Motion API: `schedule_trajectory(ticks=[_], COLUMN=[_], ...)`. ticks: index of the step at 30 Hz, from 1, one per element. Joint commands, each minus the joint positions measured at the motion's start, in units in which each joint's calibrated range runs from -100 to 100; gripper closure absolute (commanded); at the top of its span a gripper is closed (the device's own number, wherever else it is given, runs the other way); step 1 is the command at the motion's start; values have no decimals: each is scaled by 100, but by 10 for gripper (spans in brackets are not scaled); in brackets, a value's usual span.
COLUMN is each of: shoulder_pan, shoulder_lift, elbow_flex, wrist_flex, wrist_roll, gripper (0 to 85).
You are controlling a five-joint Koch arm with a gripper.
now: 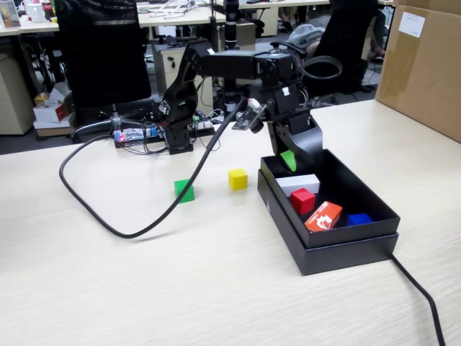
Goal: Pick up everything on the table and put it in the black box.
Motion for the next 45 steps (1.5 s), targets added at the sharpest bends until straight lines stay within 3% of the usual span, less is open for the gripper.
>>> schedule_trajectory(ticks=[1,14,26,45], shoulder_pan=[-15,-821,-1182,-1822], shoulder_lift=[-1542,-4238,-5122,-4594], elbow_flex=[-28,-2449,-5223,-6256], wrist_flex=[89,98,89,288], wrist_roll=[-112,-904,-913,-1089], gripper=[446,371,351,342])
